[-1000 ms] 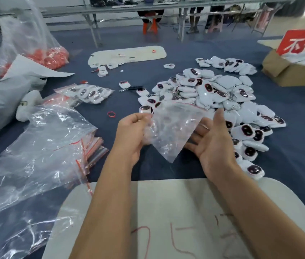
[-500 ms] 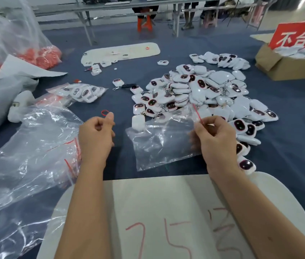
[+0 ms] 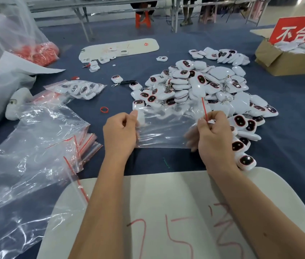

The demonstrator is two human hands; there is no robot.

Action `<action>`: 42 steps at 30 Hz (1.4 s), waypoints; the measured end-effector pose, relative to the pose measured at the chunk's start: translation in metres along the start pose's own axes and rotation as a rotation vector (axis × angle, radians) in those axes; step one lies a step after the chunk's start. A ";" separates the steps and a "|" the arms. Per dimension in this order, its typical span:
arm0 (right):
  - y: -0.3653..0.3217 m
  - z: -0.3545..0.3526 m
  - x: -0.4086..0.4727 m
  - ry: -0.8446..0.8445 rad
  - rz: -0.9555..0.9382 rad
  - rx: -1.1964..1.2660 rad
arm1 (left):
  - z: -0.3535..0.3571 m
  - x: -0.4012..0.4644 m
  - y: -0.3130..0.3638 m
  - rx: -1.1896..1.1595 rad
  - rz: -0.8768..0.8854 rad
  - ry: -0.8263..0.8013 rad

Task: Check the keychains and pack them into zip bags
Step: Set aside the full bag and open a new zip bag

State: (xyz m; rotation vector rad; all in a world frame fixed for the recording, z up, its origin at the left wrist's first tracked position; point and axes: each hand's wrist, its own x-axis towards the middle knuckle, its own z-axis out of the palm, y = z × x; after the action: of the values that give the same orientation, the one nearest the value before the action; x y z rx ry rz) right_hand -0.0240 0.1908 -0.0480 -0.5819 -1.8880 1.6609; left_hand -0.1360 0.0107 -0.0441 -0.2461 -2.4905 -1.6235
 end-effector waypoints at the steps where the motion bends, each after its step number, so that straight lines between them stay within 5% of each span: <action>1: 0.000 0.001 -0.001 0.008 -0.010 -0.034 | -0.001 0.001 -0.001 0.042 0.016 0.034; 8: -0.002 0.000 0.000 0.133 -0.072 -0.208 | -0.015 -0.001 -0.008 0.200 -0.054 0.244; 13: -0.007 0.006 -0.005 -0.113 -0.164 -0.416 | -0.023 -0.007 0.018 0.041 0.119 0.484; 17: -0.009 0.013 -0.011 -0.096 -0.281 -0.729 | 0.018 -0.022 0.046 0.146 0.282 0.210; 21: -0.011 0.015 -0.013 -0.052 -0.267 -0.774 | 0.042 -0.032 0.029 0.331 0.142 0.000; 30: -0.013 0.013 -0.015 0.030 -0.355 -0.841 | 0.019 -0.014 0.004 0.131 0.115 -0.010; 33: -0.015 0.002 -0.006 0.178 -0.376 -1.068 | 0.017 -0.016 0.008 0.154 0.179 -0.035; 36: -0.015 -0.006 0.000 0.087 -0.200 -1.310 | 0.021 -0.021 0.018 0.092 0.253 0.013; 42: -0.012 -0.003 0.001 0.109 -0.323 -1.160 | 0.052 -0.034 0.031 -0.038 0.270 -0.119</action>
State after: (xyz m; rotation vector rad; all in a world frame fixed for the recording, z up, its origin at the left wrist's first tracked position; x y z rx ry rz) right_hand -0.0223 0.1916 -0.0362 -0.6959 -2.5582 0.1977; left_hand -0.0985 0.0688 -0.0443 -0.6712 -2.3835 -1.5865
